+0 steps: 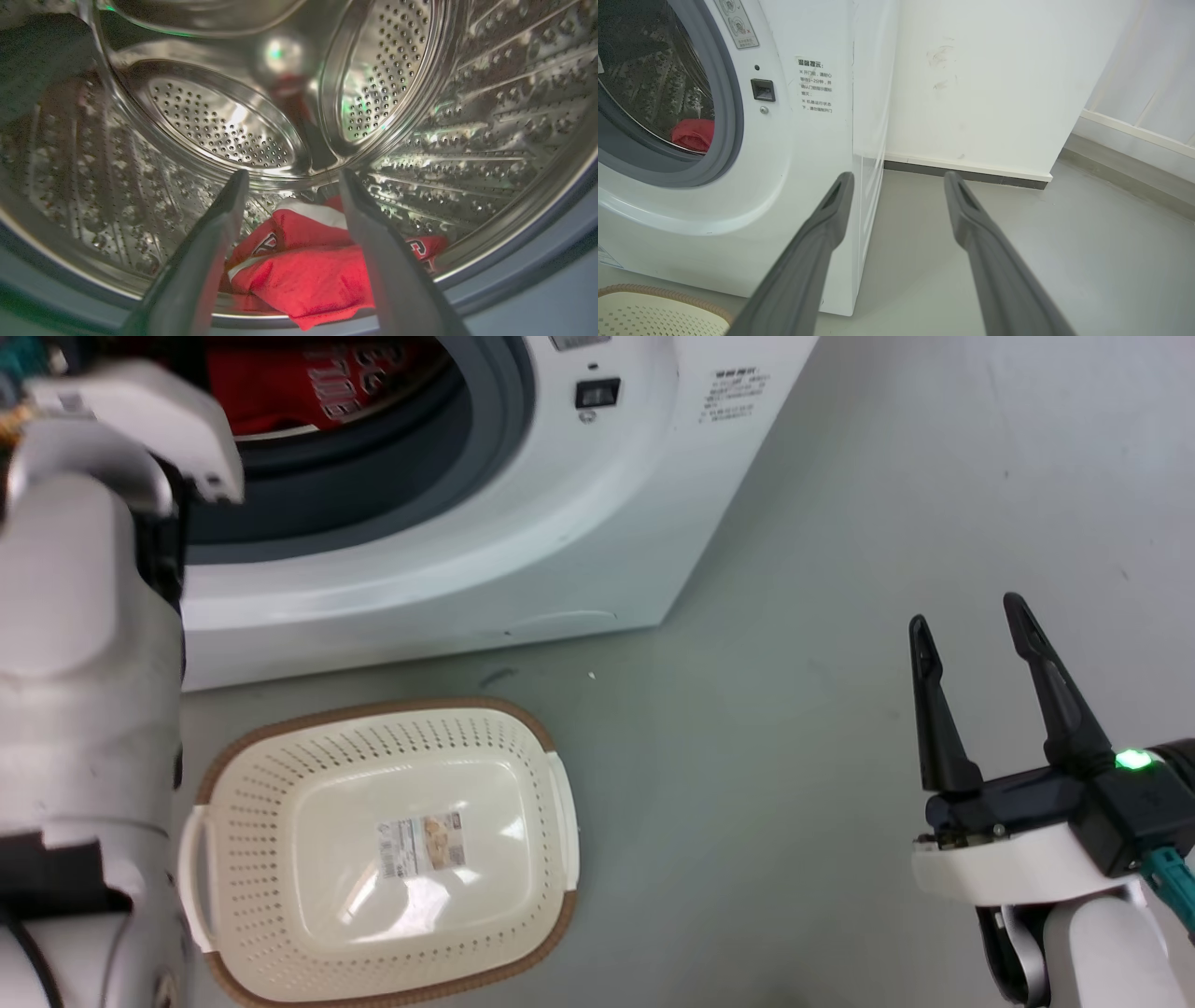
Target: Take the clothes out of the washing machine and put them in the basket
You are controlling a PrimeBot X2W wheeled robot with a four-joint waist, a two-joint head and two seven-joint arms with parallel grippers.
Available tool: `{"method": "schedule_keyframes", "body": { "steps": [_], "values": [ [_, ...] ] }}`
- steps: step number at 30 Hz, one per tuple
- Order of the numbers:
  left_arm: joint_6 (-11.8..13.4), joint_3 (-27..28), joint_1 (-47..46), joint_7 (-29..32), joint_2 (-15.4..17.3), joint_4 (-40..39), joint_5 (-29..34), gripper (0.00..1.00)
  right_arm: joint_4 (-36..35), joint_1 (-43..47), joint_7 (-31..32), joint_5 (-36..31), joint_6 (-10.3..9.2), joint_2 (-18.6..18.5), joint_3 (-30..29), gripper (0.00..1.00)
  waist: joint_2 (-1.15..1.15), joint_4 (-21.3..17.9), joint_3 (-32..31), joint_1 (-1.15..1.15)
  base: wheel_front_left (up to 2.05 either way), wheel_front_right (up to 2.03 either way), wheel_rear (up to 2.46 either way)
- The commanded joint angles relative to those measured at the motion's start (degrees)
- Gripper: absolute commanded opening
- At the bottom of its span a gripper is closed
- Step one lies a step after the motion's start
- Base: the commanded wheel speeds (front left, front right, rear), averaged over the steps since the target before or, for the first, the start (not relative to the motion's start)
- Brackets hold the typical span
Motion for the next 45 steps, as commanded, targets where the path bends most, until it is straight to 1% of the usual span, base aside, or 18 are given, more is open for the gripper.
{"method": "schedule_keyframes", "body": {
  "steps": [1, 5, 12, 19, 25, 28, 34, 36, 39, 40, 41, 45],
  "values": [
    [-0.1, -0.2, -2.0, 1.3, 0.3, 1.8, 0.2, 1.0, -0.3, -1.2, -0.1, 0.6, -0.05, 0.1, 0.0, 1.0, 0.0, -1.9, 3.3, -0.01, 0.0, 0.0, 0.0],
    [-1.3, -1.2, -9.0, 7.3, 2.4, 7.6, 0.6, 1.0, -0.8, -2.9, -0.1, 1.3, -0.05, 0.1, -0.1, 1.0, 0.0, -2.9, 6.3, -0.01, 0.0, 0.0, 0.0],
    [-3.0, -2.9, -17.5, 17.1, 4.5, 14.5, -0.1, 1.0, -1.4, -5.2, -0.1, 2.3, -0.05, 0.1, 0.4, 1.0, 0.0, -3.9, 11.0, -0.01, 0.0, 0.0, 0.0],
    [-3.8, -4.3, -25.0, 26.3, 5.5, 18.7, -1.4, 1.0, -2.3, -7.0, -0.1, 3.0, -0.06, 0.1, 1.9, 1.0, 0.0, -4.8, 15.1, -0.01, 0.0, 0.0, 0.0],
    [-3.9, -5.3, -29.2, 33.2, 5.8, 21.7, -2.4, 1.0, -2.8, -7.6, -0.1, 3.5, -0.06, 0.1, 2.5, 1.0, 0.0, -4.9, 17.4, -0.01, 0.0, 0.0, 0.0],
    [-3.9, -5.5, -30.1, 34.7, 6.0, 22.5, -2.7, 1.0, -2.9, -8.1, -0.1, 3.9, -0.06, 0.1, 2.6, 1.0, 0.0, -5.0, 18.2, -0.01, 0.0, 0.0, 0.0],
    [-3.2, -6.1, -30.5, 35.3, 6.2, 23.5, -2.8, 1.0, -3.0, -8.4, -0.1, 4.2, -0.06, 0.1, 2.8, 1.0, 0.0, -5.2, 19.1, -0.01, 0.0, 0.0, 0.0],
    [-3.3, -6.3, -30.3, 35.7, 6.2, 23.9, -2.9, 1.0, -2.9, -8.5, -0.1, 4.3, -0.05, 0.1, 2.7, 1.0, 0.0, -5.3, 19.2, -0.01, 0.0, 0.0, 0.0],
    [-3.0, -6.9, -30.7, 34.4, 6.5, 23.7, -2.7, 1.0, -2.7, -8.7, -0.1, 4.4, -0.06, 0.1, 2.8, 1.0, 0.0, -5.5, 19.3, -0.01, 0.0, 0.0, 0.0],
    [-3.1, -6.9, -30.8, 34.4, 6.4, 23.9, -3.0, 0.77, -2.7, -8.6, -0.1, 4.4, -0.06, 0.1, 2.6, 1.0, 0.0, -5.6, 19.3, -0.01, 0.0, 0.0, 0.0],
    [-3.1, -6.9, -30.8, 34.5, 6.4, 24.0, -3.3, 0.0, -2.6, -8.6, -0.1, 4.5, -0.06, 0.1, 2.6, 1.0, 0.0, -5.6, 19.4, -0.01, 0.0, 0.0, 0.0],
    [-3.4, -7.2, -31.1, 33.5, 6.4, 24.1, -3.8, 0.0, -2.7, -8.7, -0.1, 4.2, -0.05, 0.1, 2.6, 1.0, 0.0, -5.7, 19.5, -0.01, 0.0, 0.0, 0.0]
  ]
}}
